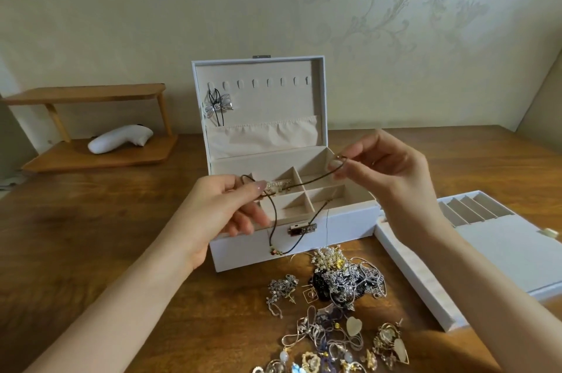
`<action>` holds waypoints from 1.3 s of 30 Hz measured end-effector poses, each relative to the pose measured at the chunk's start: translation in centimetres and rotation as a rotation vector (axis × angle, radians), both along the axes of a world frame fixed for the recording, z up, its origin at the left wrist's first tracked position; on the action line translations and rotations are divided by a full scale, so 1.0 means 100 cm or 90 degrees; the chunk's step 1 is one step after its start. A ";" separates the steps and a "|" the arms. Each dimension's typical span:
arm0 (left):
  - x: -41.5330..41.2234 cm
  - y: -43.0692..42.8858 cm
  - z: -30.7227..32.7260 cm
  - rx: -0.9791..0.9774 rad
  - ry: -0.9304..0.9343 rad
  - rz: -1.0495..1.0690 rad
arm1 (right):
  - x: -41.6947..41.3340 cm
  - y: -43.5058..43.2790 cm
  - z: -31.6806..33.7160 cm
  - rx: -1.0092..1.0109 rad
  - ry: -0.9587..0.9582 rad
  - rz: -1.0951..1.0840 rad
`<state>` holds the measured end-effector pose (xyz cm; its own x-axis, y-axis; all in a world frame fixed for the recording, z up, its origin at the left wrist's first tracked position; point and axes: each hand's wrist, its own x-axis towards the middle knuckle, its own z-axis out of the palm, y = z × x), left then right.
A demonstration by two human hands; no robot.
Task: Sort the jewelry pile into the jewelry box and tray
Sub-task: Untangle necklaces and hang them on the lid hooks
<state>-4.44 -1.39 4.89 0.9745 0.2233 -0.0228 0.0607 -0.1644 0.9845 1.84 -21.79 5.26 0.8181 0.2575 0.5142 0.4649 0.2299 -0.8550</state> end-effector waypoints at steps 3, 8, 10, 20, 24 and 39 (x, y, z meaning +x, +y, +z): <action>0.001 -0.001 -0.005 0.172 -0.092 0.065 | 0.002 0.003 0.009 -0.050 0.008 0.019; -0.003 -0.013 0.004 0.118 -0.251 -0.044 | 0.005 0.014 0.022 -0.199 -0.061 0.025; -0.004 -0.021 0.007 0.119 -0.211 -0.108 | 0.007 0.020 0.024 -0.269 -0.117 -0.018; 0.001 -0.015 0.005 0.083 -0.262 -0.052 | 0.009 0.028 0.044 -0.311 -0.133 0.006; 0.008 -0.006 0.002 0.109 -0.261 -0.069 | 0.011 0.029 0.055 -0.221 -0.070 0.051; 0.013 -0.011 0.049 0.060 -0.340 -0.124 | 0.015 0.038 0.093 -0.302 -0.074 0.130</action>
